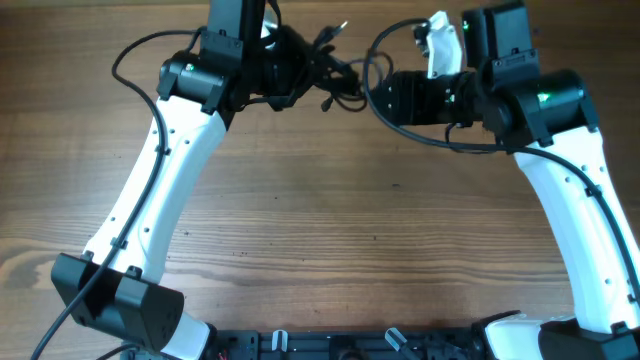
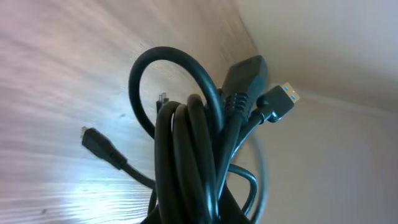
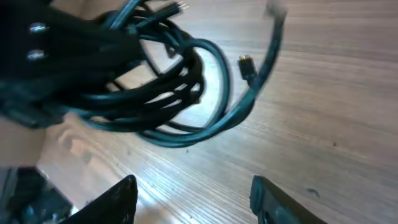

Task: Untangle cables

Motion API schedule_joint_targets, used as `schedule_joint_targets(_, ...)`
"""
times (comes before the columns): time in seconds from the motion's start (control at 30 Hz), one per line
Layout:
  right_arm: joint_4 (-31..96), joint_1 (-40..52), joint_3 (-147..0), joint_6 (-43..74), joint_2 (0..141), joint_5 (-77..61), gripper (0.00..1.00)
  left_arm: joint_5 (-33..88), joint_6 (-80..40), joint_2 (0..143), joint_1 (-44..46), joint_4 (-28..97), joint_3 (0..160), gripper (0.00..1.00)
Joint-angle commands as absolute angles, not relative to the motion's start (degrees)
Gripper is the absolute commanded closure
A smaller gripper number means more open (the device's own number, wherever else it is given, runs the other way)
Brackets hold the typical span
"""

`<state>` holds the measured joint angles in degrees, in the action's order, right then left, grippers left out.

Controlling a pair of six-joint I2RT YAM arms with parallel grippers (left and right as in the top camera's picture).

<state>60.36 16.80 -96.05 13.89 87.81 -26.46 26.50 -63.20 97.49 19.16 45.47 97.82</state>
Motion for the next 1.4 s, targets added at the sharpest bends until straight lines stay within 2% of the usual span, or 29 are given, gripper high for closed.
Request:
schedule_joint_targets(0.0, 62.48, 17.21, -97.01, 4.84, 87.74, -33.36, 0.38, 17.37, -63.90, 97.49, 19.20, 51.46, 97.73, 0.96)
schedule_joint_targets(0.07, 63.26, 18.59, -97.01, 4.49, 87.74, -33.36, 0.37, 13.37, -60.40, 97.49, 19.22, 57.28, 97.73, 0.96)
schedule_joint_targets(0.13, 63.11, 20.05, -97.01, 4.93, 87.74, -33.04, 0.37, 12.86, -47.29, 97.54, 19.88, 59.79, 97.51, 0.96)
schedule_joint_targets(0.2, 63.07, 20.18, -97.01, 7.38, 87.77, -29.04, 0.36, 8.25, -40.80, 97.86, 22.26, 59.90, 94.91, 0.96)
schedule_joint_targets(0.27, 63.42, 20.18, -97.01, 9.41, 87.77, -24.47, 0.35, 4.10, -40.49, 99.68, 24.73, 58.41, 90.39, 0.96)
schedule_joint_targets(0.4, 63.66, 20.18, -97.01, 9.61, 87.77, -22.68, 0.32, 4.01, -40.95, 105.65, 26.74, 56.58, 86.56, 0.94)
schedule_joint_targets(0.5, 63.55, 20.18, -97.01, 10.17, 87.77, -22.68, 0.27, 3.36, -40.66, 108.55, 27.09, 55.77, 86.56, 0.29)
schedule_joint_targets(0.57, 63.02, 20.18, -97.01, 10.72, 87.81, -22.72, 0.25, 0.03, -39.94, 108.51, 26.83, 54.41, 86.76, 0.16)
schedule_joint_targets(0.63, 63.00, 20.18, -97.01, 10.70, 87.83, -22.70, 0.24, 0.03, -36.40, 108.51, 26.41, 54.02, 87.35, 0.11)
schedule_joint_targets(0.7, 63.00, 20.18, -97.01, 10.72, 88.20, -22.68, 0.24, 0.10, -31.27, 108.49, 26.09, 54.00, 89.01, 0.09)
schedule_joint_targets(0.77, 63.09, 20.18, -97.01, 10.70, 88.75, -22.68, 0.24, 1.43, -23.97, 108.18, 26.11, 54.00, 90.56, 0.20)
schedule_joint_targets(0.8, 63.07, 20.18, -97.01, 10.70, 89.06, -22.68, 0.24, 3.92, -18.70, 107.68, 26.09, 54.00, 91.18, 0.21)
schedule_joint_targets(0.83, 63.02, 20.18, -97.01, 10.70, 89.21, -22.68, 0.24, 6.98, -13.23, 106.85, 26.09, 53.98, 91.53, 0.20)
schedule_joint_targets(0.9, 63.13, 20.18, -97.01, 10.68, 89.27, -22.70, 0.23, 13.52, -2.28, 104.90, 26.09, 53.21, 91.55, 0.08)
schedule_joint_targets(0.93, 63.33, 20.18, -97.01, 10.68, 89.27, -22.70, 0.24, 13.89, -1.41, 104.66, 25.82, 52.45, 91.53, 0.08)
schedule_joint_targets(1.0, 63.77, 20.18, -97.01, 10.66, 89.27, -22.68, 0.23, 13.65, -5.72, 104.73, 24.25, 51.90, 91.53, 0.10)
schedule_joint_targets(1.1, 64.23, 20.18, -97.01, 10.68, 89.32, -22.68, 0.23, 8.75, -20.82, 104.79, 19.11, 55.42, 90.96, 0.22)
schedule_joint_targets(1.23, 64.07, 20.18, -97.01, 10.66, 89.60, -22.65, 0.23, 8.67, -22.92, 104.92, 17.08, 60.01, 89.65, 0.35)
schedule_joint_targets(1.37, 64.16, 20.18, -97.01, 10.63, 89.69, -22.68, 0.23, 4.40, -29.65, 105.01, 16.95, 58.17, 82.39, 0.37)
